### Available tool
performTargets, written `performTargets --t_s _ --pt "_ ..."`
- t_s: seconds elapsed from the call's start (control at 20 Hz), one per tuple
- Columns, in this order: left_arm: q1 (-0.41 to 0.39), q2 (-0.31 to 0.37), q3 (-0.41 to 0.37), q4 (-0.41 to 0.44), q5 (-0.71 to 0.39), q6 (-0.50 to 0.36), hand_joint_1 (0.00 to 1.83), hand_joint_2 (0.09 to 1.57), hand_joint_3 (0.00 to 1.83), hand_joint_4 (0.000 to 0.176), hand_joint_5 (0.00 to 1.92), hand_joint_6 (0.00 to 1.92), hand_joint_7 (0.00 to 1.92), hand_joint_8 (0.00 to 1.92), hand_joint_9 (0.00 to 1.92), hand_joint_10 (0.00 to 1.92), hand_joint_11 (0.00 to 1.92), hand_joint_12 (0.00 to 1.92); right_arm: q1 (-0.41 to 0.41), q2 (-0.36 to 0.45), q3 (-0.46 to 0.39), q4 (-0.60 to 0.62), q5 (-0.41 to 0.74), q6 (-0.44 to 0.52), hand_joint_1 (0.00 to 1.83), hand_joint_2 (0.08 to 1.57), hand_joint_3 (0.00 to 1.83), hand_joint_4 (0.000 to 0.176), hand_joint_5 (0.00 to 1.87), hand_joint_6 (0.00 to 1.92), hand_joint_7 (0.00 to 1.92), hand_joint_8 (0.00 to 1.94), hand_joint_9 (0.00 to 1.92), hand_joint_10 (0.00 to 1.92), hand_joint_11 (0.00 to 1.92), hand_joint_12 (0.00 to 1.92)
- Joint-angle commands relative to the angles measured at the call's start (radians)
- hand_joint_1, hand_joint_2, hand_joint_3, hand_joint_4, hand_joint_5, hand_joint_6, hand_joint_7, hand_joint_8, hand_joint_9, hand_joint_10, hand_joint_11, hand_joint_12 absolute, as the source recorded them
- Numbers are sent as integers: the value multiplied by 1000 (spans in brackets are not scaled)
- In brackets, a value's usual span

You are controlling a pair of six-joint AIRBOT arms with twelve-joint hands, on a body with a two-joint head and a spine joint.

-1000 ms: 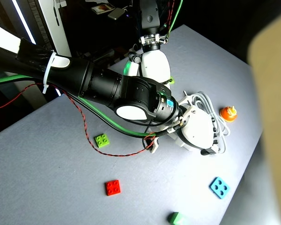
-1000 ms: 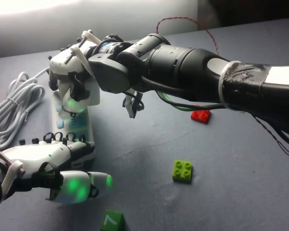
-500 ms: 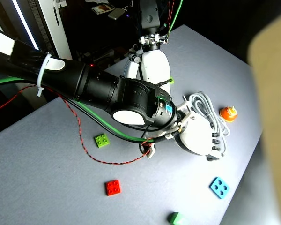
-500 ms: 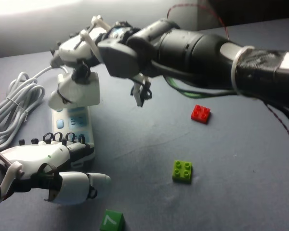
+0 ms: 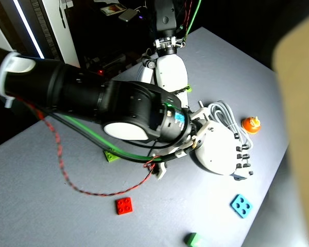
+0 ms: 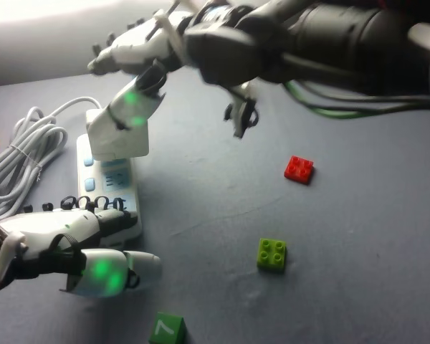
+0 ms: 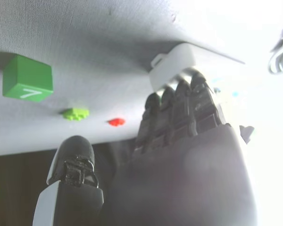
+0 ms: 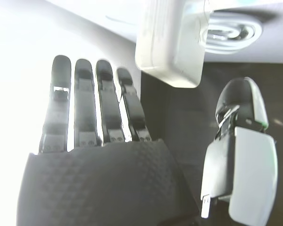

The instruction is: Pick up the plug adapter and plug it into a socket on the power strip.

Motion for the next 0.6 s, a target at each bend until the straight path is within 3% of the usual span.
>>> performTargets --t_s 0.0,0.55 --pt "-8 14 15 -7 -50 2 0 1277 1 0 25 0 38 0 18 0 0 0 17 22 -15 -4 109 1 303 931 2 0 205 5 249 2 251 5 0 846" --pt "-130 39 56 -8 -43 70 0 1275 0 0 43 4 51 1 38 2 0 0 12 362 -348 -3 127 -6 342 993 8 0 274 9 315 6 308 9 0 923"
